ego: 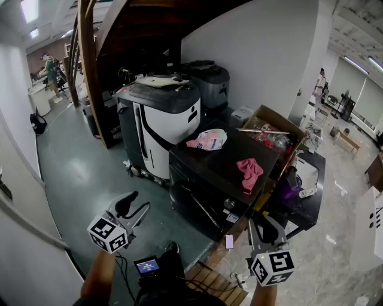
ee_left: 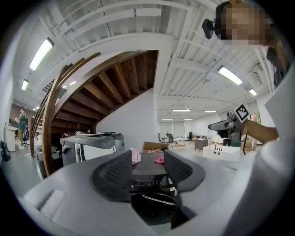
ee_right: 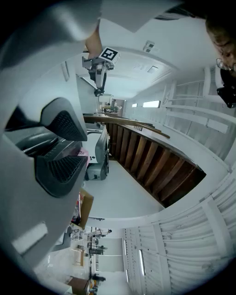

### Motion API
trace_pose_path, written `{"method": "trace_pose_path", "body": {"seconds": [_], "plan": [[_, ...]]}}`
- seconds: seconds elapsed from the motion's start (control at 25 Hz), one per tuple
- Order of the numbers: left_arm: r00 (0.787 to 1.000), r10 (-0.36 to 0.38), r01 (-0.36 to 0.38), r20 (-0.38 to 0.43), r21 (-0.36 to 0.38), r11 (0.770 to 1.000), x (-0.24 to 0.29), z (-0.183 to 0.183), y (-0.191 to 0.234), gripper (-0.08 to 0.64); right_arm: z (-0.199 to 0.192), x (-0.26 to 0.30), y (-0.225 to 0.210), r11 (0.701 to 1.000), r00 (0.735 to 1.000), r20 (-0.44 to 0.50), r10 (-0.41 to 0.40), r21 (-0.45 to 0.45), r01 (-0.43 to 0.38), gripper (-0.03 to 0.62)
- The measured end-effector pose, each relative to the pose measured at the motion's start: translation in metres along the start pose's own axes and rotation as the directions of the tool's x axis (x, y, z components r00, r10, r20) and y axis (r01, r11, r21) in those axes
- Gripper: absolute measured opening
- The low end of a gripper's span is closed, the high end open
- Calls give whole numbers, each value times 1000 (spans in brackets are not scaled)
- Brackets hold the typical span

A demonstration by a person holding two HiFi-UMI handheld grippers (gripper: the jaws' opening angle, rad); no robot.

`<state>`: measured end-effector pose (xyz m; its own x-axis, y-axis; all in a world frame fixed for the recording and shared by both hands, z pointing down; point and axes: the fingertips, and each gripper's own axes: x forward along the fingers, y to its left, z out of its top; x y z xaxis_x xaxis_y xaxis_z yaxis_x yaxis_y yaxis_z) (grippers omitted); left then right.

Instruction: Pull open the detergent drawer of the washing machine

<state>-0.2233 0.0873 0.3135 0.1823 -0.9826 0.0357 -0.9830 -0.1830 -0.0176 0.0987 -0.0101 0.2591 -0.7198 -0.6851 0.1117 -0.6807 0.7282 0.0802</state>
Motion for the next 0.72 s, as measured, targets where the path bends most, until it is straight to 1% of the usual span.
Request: {"method": "trace_pose_path", "body": {"seconds": [0.44,0.72], "plan": [[1000,10,-10,-7,-16,1000,0,-6,11,232,2,8,3,1000,1000,-9,6,-12,-6,83],[1000,5,-6,-29,-33,999,14,-17,15,232,-3,12,-4,1000,1000,-21,1,-8,-2,83]]}}
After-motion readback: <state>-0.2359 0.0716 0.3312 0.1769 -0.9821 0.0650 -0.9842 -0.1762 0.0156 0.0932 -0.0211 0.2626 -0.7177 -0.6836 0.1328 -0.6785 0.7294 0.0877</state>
